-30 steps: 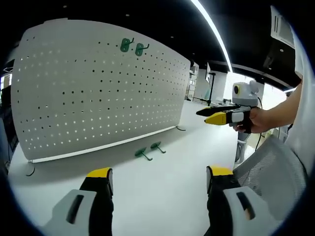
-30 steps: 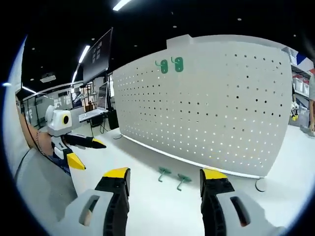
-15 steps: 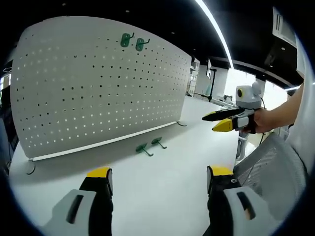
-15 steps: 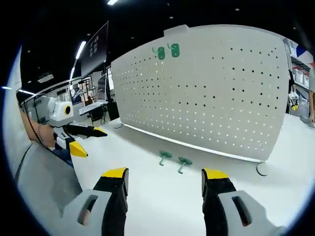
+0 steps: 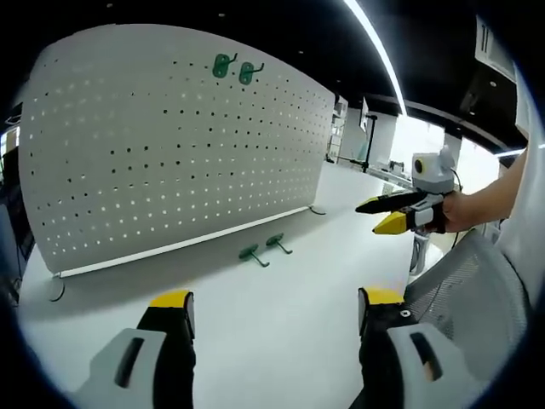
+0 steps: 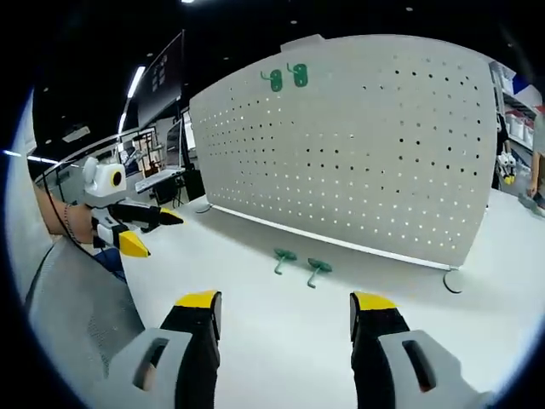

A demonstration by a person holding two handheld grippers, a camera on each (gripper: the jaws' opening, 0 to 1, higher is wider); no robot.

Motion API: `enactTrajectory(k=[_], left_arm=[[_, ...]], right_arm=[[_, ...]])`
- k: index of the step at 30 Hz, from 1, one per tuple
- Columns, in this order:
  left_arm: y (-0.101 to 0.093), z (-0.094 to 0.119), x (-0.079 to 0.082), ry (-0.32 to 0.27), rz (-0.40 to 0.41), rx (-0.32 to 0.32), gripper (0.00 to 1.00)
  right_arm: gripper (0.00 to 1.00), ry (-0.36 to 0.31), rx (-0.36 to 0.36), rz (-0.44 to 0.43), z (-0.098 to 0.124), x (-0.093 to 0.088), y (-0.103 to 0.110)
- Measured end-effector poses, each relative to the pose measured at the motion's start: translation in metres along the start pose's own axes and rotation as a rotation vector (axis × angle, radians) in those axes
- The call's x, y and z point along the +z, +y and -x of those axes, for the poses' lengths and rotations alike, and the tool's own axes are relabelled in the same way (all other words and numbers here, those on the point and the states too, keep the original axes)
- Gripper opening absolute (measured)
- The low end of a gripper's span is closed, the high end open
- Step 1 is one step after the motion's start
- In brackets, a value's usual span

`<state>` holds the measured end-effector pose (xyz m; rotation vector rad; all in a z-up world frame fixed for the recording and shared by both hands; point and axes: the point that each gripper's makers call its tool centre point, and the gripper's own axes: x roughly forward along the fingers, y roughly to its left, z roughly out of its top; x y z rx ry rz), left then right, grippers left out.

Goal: Insert the hook assembly into the mounting plate slot until the hook locks in place.

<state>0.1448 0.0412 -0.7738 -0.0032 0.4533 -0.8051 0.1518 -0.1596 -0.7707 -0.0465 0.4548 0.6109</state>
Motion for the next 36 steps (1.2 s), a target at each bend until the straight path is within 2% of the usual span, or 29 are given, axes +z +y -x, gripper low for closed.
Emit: enactTrajectory(k=[13,36], left_arm=[[-0.002,-0.009,0.004,0.026,-0.013,-0.035,0.81],[0.009,-0.049,0.018,0.193,-0.194,-0.154,0.81]], right_arm=[[0.59,0.006,0.0,-0.005,-0.002,-0.002,-0.001],[0.59,-0.001,0.006,0.004,-0.002,0.003,0.005]])
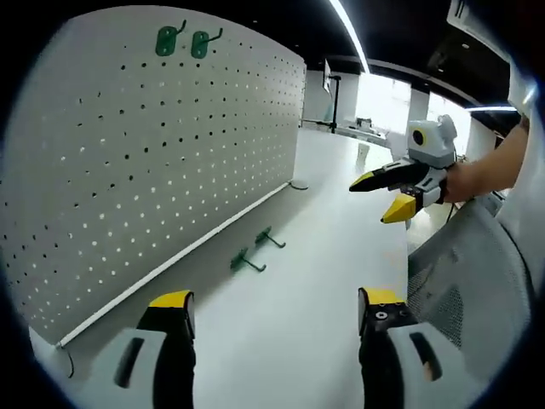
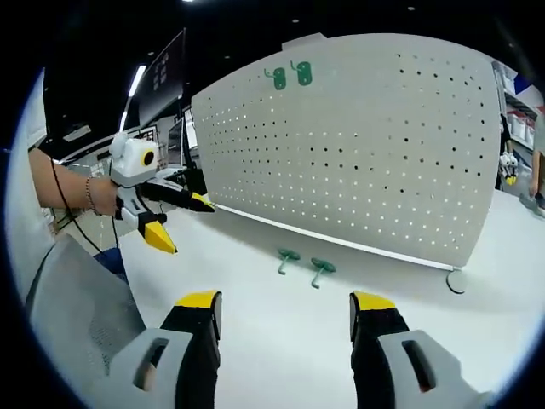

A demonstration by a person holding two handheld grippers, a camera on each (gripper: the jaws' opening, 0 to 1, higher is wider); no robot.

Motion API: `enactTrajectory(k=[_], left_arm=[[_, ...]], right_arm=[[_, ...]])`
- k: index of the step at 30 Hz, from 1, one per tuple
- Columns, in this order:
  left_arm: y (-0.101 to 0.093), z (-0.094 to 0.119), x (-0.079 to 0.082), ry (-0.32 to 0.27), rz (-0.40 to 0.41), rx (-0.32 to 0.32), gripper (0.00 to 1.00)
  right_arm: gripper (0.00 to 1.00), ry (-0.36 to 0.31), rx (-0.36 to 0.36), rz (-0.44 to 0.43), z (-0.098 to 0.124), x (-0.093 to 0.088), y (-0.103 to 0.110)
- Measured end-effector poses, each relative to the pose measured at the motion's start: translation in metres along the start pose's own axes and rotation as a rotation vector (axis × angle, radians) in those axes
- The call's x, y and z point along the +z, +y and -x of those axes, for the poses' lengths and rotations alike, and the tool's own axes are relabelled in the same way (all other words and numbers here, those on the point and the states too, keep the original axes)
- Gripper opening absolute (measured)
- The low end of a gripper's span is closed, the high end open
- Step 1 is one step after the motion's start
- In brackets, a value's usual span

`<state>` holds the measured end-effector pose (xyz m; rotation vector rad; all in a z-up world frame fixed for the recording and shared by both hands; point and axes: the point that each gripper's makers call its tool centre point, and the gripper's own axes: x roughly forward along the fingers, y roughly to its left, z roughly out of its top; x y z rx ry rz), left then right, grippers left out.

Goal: Insert the hook assembly into the mounting plate slot until the hook locks in place.

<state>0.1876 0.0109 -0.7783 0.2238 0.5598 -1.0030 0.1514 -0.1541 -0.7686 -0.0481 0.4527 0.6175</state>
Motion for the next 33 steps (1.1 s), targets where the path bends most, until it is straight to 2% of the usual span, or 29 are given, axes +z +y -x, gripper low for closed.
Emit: enactTrajectory(k=[5,18,26,33], left_arm=[[0.003,-0.007,0.006,0.02,-0.036,-0.037,0.81],[0.016,-0.028,0.008,0.112,-0.13,-0.109,0.83],[0.023,-0.041,0.006,0.184,-0.228,-0.143,0.83],[0.027,-0.053,0.003,0.229,-0.279,-0.176,0.83]], right_arm=[[0.59,0.0,-0.004,0.0,0.0,0.0,0.001],[0.59,0.002,-0.012,0.002,0.003,0.0,0.0],[0.59,0.006,-0.003,0.002,0.005,-0.001,0.002],[0.6,0.013,0.006,-0.005,0.005,-0.004,0.001]])
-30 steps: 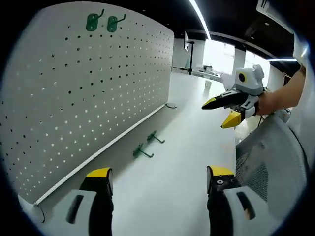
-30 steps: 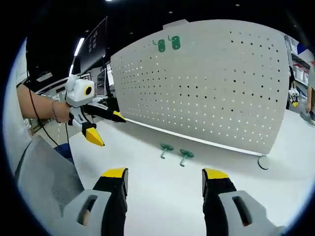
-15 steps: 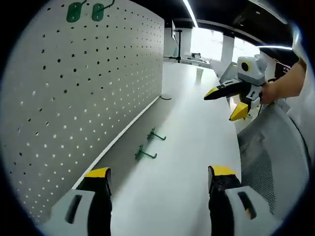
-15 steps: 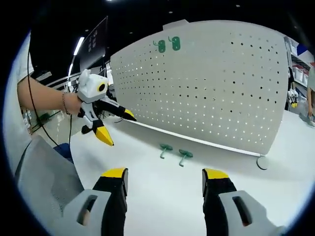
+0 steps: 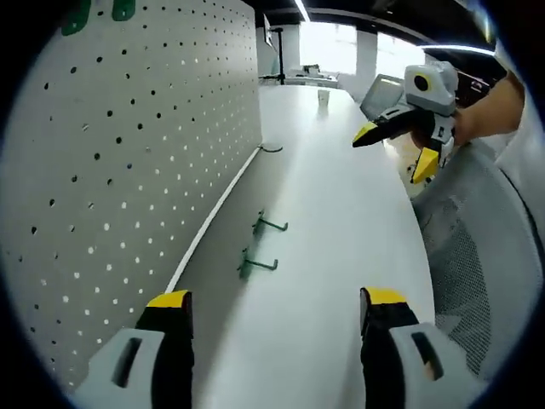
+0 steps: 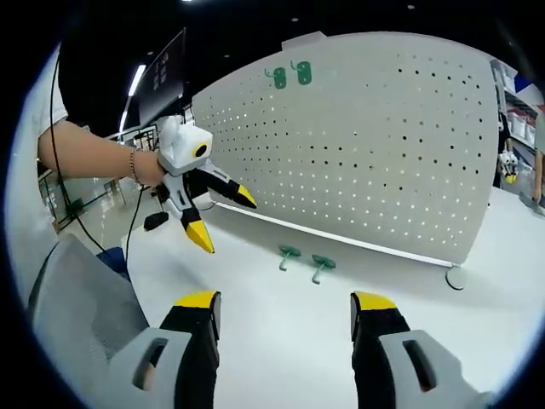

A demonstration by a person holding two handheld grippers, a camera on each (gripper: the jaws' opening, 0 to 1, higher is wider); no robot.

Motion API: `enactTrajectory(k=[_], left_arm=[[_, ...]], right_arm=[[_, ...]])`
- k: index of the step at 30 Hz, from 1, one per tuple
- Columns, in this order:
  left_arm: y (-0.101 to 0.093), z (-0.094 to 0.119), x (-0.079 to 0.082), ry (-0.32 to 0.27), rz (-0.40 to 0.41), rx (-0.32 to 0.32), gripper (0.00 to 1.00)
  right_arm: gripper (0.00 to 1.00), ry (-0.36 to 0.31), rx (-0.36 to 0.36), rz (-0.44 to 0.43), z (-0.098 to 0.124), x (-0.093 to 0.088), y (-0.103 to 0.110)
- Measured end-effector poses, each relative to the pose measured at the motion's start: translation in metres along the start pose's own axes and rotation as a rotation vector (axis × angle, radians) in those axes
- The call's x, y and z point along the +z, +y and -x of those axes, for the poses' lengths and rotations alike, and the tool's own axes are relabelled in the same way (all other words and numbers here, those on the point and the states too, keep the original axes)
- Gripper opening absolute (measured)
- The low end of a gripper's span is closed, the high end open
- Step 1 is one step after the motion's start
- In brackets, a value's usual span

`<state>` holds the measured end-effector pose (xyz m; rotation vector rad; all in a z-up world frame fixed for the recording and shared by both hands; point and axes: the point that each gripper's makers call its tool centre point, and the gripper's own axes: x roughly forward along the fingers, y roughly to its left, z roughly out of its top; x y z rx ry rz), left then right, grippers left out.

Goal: Insert the hook assembly into the mounting plate slot until the hook locks in place.

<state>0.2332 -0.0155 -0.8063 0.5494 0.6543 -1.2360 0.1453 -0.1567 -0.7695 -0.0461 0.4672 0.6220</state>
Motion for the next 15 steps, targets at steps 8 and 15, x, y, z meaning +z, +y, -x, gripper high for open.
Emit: enactTrajectory(k=[8,15], left_arm=[[0.003,-0.013,0.002,0.045,-0.066,-0.055,0.83],[0.008,-0.029,0.0,0.091,-0.1,-0.088,0.82]], right_arm=[[0.59,0.006,0.007,-0.006,0.0,-0.002,0.001],[0.59,0.013,0.008,-0.007,0.001,-0.003,0.001]])
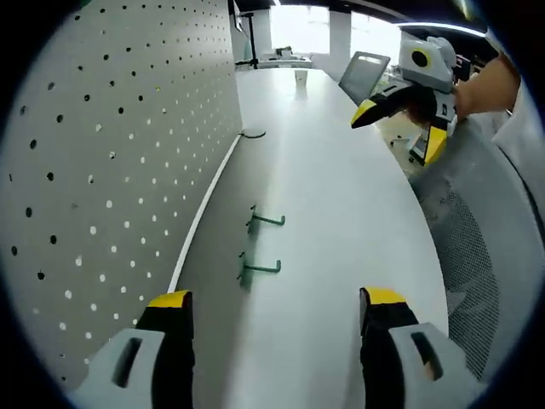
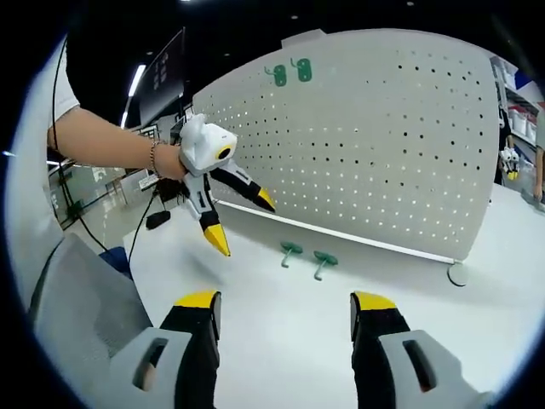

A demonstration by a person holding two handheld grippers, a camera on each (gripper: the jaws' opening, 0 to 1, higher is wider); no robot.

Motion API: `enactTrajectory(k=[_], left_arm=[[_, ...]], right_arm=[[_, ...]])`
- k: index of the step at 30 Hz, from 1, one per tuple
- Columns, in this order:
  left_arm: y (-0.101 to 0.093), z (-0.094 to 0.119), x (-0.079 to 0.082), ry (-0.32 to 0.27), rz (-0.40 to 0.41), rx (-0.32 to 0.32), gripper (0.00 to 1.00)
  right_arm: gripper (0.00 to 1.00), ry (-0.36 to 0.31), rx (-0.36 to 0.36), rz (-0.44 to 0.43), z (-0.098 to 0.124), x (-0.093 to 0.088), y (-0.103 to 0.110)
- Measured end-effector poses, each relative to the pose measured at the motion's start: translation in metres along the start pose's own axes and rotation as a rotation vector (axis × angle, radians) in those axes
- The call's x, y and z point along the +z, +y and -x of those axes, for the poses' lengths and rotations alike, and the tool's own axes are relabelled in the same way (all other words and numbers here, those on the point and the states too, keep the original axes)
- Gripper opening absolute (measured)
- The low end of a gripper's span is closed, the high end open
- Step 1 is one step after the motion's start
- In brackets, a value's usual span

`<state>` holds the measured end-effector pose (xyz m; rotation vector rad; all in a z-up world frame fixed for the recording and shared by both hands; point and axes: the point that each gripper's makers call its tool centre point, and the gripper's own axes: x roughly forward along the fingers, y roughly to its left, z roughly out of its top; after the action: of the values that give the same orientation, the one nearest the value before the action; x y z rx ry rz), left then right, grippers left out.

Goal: Insert the hook assembly into the mounting plate slot until the hook locks in place.

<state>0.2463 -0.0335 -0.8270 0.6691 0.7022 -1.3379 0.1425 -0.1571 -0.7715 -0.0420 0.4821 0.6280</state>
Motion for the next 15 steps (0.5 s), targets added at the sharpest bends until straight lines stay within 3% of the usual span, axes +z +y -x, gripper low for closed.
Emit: enactTrajectory(k=[6,15], left_arm=[[0.002,-0.01,0.003,0.017,-0.019,-0.029,0.82],[0.009,-0.026,-0.005,0.083,-0.036,-0.067,0.81]], right_arm=[[0.6,0.003,0.003,-0.003,0.0,-0.001,0.0],[0.6,0.011,0.006,0.002,-0.002,-0.001,0.002]])
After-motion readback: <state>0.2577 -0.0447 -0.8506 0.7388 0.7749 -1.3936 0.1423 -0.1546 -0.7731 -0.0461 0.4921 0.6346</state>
